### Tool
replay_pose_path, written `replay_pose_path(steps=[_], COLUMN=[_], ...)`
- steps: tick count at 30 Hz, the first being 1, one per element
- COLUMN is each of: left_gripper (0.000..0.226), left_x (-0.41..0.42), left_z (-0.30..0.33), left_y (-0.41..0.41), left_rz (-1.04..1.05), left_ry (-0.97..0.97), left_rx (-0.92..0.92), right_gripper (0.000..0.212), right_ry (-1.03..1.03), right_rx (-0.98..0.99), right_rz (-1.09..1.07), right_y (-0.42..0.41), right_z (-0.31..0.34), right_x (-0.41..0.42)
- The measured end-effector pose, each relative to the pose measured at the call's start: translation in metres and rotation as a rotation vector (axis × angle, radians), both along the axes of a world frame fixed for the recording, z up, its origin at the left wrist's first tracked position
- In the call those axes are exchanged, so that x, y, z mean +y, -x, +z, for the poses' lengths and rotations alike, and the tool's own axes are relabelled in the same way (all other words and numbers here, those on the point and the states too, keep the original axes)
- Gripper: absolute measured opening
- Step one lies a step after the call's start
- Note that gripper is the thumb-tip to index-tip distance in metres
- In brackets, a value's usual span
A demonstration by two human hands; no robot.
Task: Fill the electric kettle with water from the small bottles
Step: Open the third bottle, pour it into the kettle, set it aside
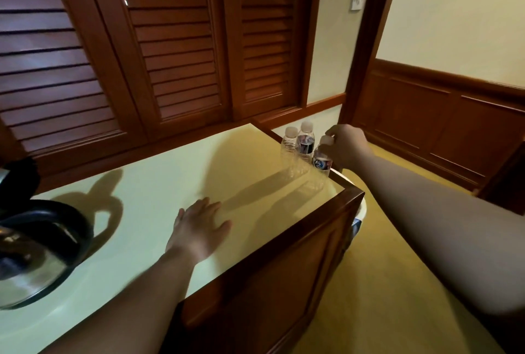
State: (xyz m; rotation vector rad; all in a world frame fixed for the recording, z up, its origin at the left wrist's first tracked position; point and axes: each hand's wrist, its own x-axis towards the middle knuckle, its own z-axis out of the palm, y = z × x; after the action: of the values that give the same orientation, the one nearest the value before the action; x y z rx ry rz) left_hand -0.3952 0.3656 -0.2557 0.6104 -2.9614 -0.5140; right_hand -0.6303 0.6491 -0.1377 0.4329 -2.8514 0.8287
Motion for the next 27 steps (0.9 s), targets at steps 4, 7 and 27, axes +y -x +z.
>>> replay_pose_path(steps=[4, 7, 27], left_gripper=[0.068, 0.067, 0.065], left_x=[-0.002, -0.005, -0.001], left_z=[-0.004, -0.009, 0.001], left_y=[0.001, 0.0, -0.002], left_rz=[0.003, -0.003, 0.015], left_ry=[-0.009, -0.006, -0.008], left_rx=[0.03, 0.055, 0.015], right_gripper=[0.039, 0.043, 0.059], right_ry=[0.007, -0.002, -0.202], right_rx=[-0.017, -0.014, 0.385], right_rz=[-0.02, -0.033, -0.047], right_y=[0.017, 0.023, -0.041], right_z=[0.001, 0.001, 0.002], right_x=[-0.007, -0.01, -0.005])
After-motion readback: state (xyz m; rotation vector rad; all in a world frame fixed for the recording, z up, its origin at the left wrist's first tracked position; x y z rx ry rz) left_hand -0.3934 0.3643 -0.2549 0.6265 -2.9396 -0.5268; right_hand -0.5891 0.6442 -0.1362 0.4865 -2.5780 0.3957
